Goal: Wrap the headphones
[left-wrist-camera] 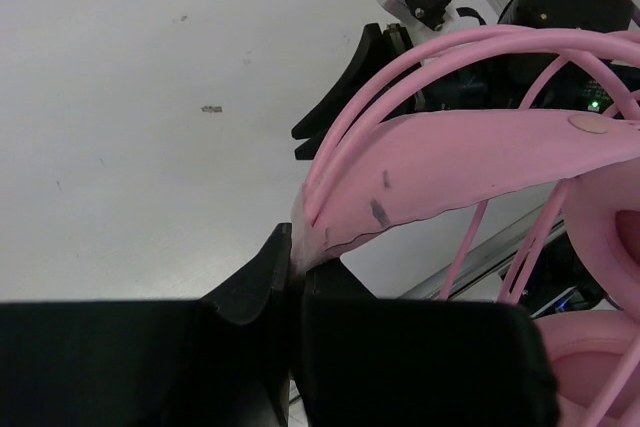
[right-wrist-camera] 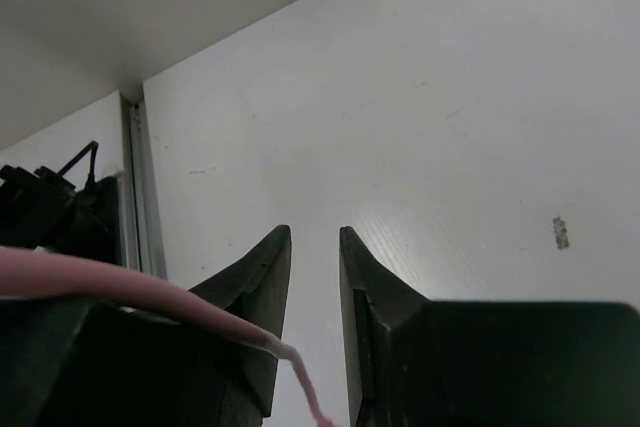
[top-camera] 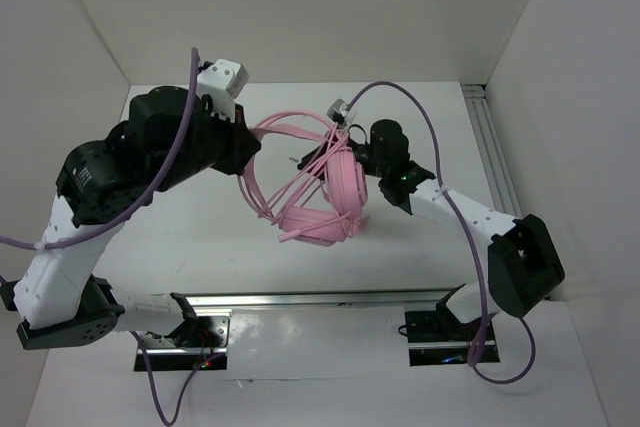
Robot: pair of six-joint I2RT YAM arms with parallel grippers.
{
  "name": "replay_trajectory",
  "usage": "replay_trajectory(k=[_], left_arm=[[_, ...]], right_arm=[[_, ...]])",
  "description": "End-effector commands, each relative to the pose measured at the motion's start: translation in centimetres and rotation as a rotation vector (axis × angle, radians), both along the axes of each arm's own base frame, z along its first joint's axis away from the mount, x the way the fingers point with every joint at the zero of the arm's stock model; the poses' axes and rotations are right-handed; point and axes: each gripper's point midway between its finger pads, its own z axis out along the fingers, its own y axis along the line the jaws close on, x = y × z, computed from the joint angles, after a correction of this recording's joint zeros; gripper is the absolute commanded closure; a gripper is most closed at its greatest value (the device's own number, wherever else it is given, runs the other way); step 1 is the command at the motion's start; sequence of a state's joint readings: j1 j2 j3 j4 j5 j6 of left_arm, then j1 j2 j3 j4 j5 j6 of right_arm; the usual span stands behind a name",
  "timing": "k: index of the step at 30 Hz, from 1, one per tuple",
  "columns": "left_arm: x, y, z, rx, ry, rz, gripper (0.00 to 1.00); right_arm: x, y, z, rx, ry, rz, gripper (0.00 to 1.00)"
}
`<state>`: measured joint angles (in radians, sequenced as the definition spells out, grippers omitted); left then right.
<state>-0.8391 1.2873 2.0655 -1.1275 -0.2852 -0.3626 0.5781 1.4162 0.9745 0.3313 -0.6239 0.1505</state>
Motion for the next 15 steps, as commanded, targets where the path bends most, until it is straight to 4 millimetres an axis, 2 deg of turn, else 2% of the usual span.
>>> replay_trajectory(k=[1, 2, 3, 6, 7, 11, 13, 15], left_arm=[[0.5, 0.1, 2.5, -0.17, -0.004, 0.109, 1.0], [0.7, 0.3, 2.6, -0.199, 0.008, 0.147, 1.0], [0.7, 1.0, 3.0, -0.225, 0.002, 0.182, 1.0], [0.7, 2.8, 4.6, -0.314, -0.025, 0.286, 1.0], [0.9, 3.1, 5.6, -0.351, -0.043, 0.307, 1.0], [0.3, 3.3, 7.7, -0.435, -0.068, 0.292, 1.0], [0.4, 3.1, 7.4, -0.434, -0.053, 0.297, 1.0], [0.3, 2.9, 7.2, -0.436, -0.04, 0.29, 1.0]], right_arm=[[0.2, 1.5, 1.4, 0.106, -0.053, 0.04, 0.66], [0.3, 1.6, 1.2, 0.109, -0.043, 0.039, 0.66], [0.5, 1.8, -0.3, 0.098, -0.01, 0.038, 0.66], [-0.2, 2.2, -2.5, 0.1, 0.029, 0.067, 0.66], [-0.6, 2.7, -4.0, 0.096, 0.054, 0.079, 0.65], [-1.3, 3.8, -6.9, 0.083, 0.102, 0.102, 0.64], [-1.3, 4.3, -8.3, 0.072, 0.13, 0.109, 0.64], [-1.2, 4.5, -8.7, 0.081, 0.146, 0.108, 0.64]])
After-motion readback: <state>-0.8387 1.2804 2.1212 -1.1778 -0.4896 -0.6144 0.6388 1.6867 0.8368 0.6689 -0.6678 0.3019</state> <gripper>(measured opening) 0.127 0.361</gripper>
